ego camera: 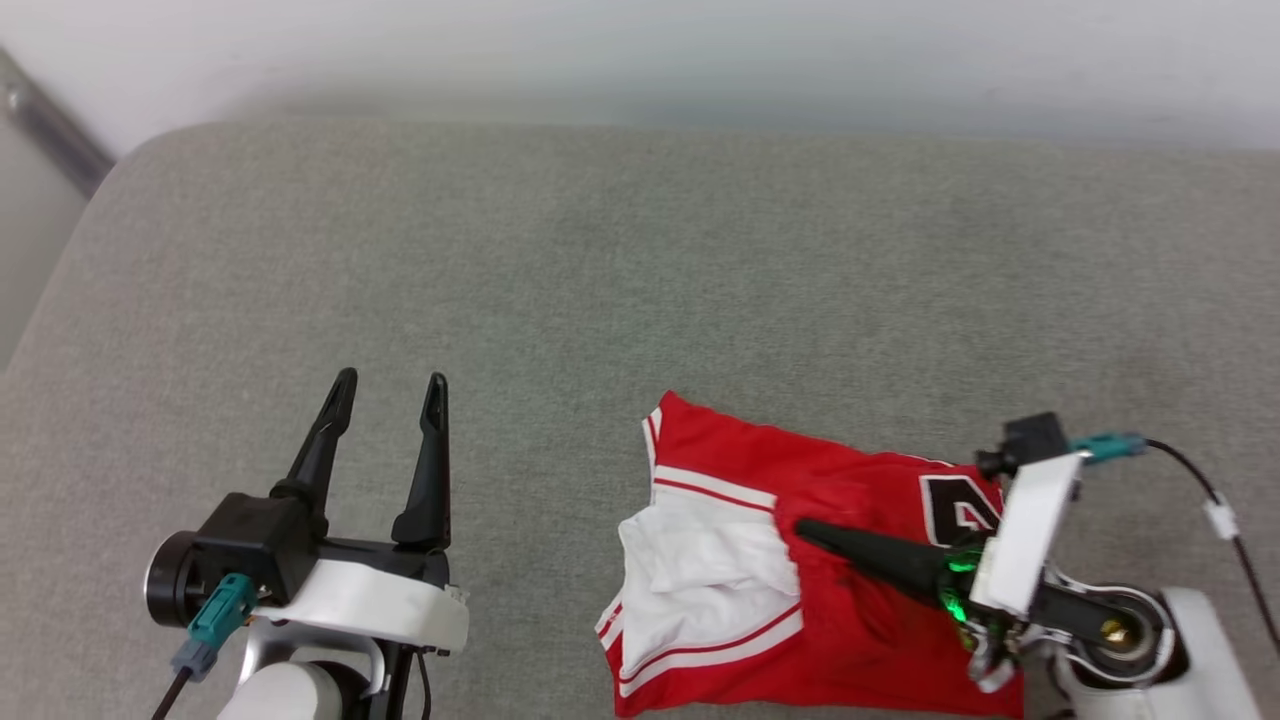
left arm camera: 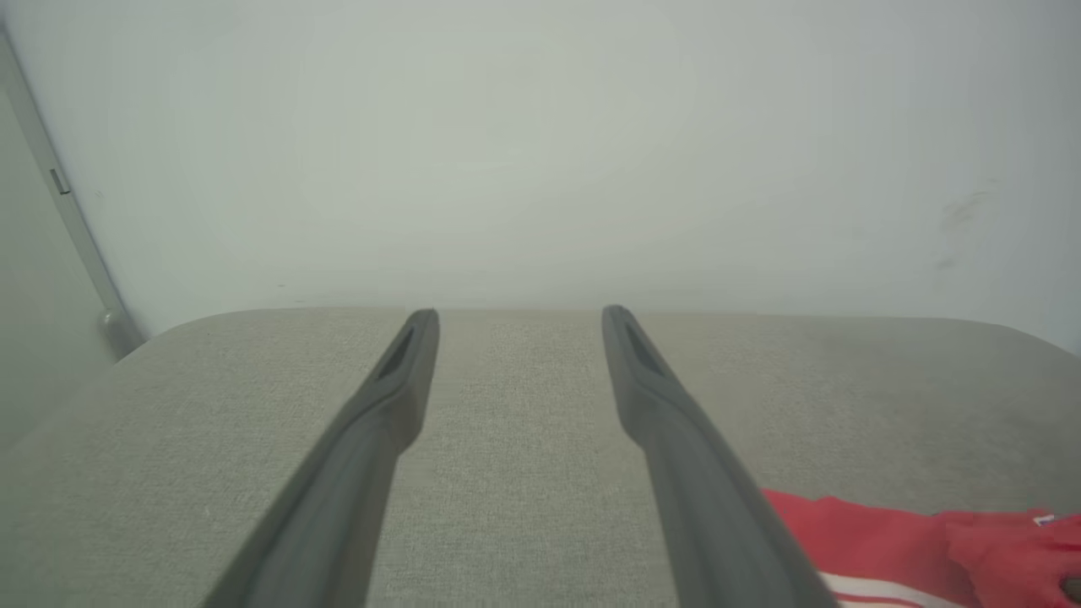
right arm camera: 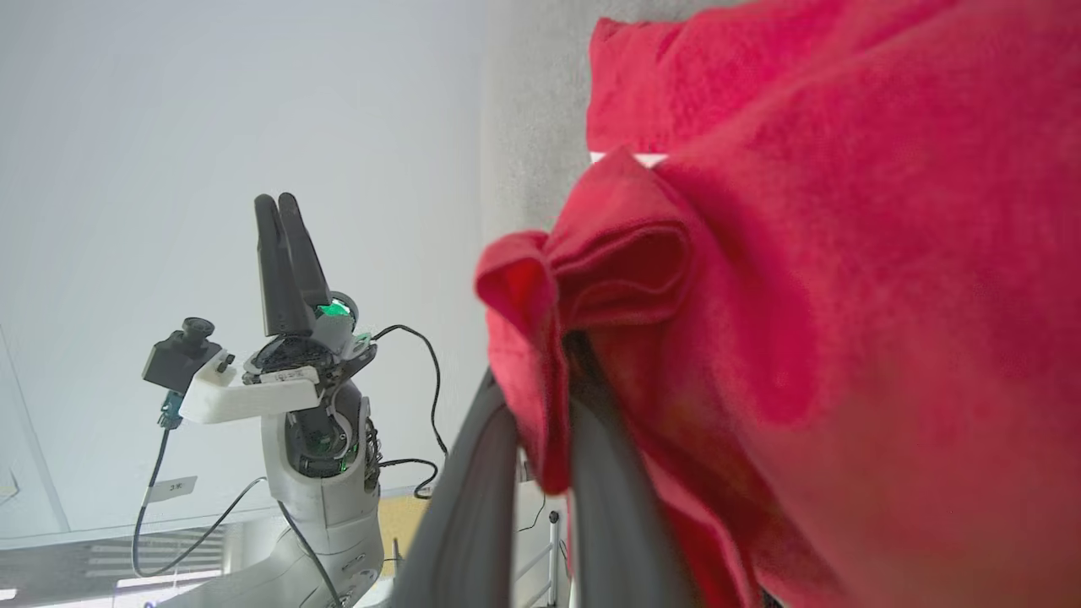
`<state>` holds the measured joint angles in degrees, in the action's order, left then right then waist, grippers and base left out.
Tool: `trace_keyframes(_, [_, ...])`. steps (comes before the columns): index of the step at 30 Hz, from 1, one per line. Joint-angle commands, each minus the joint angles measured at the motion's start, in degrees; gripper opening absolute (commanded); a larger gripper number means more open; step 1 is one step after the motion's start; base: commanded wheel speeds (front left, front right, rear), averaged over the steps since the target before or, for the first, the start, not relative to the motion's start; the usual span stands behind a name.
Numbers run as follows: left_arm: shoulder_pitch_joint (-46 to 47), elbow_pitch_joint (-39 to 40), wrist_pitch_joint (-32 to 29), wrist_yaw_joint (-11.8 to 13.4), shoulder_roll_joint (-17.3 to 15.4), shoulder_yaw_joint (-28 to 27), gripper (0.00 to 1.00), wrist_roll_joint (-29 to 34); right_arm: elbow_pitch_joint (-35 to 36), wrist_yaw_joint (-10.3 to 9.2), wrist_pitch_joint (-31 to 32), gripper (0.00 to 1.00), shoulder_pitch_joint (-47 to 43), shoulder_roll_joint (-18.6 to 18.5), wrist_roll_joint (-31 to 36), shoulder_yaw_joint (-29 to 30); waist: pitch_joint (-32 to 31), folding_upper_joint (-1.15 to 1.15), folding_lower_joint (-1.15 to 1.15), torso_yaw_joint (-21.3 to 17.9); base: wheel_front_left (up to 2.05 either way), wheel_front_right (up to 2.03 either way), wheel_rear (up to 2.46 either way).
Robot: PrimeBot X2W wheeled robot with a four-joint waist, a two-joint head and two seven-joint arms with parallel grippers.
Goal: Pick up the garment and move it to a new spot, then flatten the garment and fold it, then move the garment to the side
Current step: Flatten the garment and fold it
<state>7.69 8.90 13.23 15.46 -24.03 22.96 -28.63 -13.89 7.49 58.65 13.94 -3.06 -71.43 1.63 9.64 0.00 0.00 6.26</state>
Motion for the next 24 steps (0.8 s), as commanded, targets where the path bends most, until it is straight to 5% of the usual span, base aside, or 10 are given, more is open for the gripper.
trace_keyframes(1, [1.0,-0.3,0.3,-0.3,0.4,0.1,1.00,0.1,-0.6,0.00,-1.4,0.00,1.2,0.2,-1.6,-2.2,1.3,0.00,0.00,1.3,0.00,0.00,0.00])
trace_keyframes(7, [2.2,-1.1,0.8,-0.7,1.1,0.2,1.00,0.1,-3.4,0.00,-8.7,0.00,4.1,0.2,-1.7,-9.9,3.0,0.00,0.00,2.5,0.00,0.00,0.00])
trace_keyframes(9, [2.5,-1.6,0.9,-0.9,1.4,0.3,1.00,0.2,-5.3,0.00,-11.6,0.40,5.2,0.2,0.0,-12.3,3.5,0.00,0.00,2.6,0.00,0.00,0.00])
trace_keyframes(10, [2.6,-1.8,1.0,-1.0,1.5,0.3,1.00,0.2,-5.8,0.00,-12.5,0.86,5.4,0.2,0.6,-12.9,3.6,0.00,0.00,2.6,0.00,0.00,0.00])
trace_keyframes(11, [2.7,-2.0,1.1,-1.0,1.5,0.3,1.00,0.3,-6.3,0.00,-13.5,1.00,5.6,0.2,1.0,-13.4,3.6,0.00,0.00,2.6,0.00,0.00,0.00])
trace_keyframes(17, [2.5,-2.9,1.3,-1.1,1.4,0.0,1.00,0.1,-4.2,0.00,-17.4,1.00,7.5,-1.3,4.0,-18.2,2.7,0.00,0.00,1.5,0.00,0.00,0.00])
trace_keyframes(24, [1.6,-3.3,1.1,-0.5,0.9,-0.1,1.00,0.2,2.6,0.00,-28.7,1.00,8.2,-9.2,17.4,-25.8,0.7,0.00,0.00,-0.6,0.00,0.00,0.00])
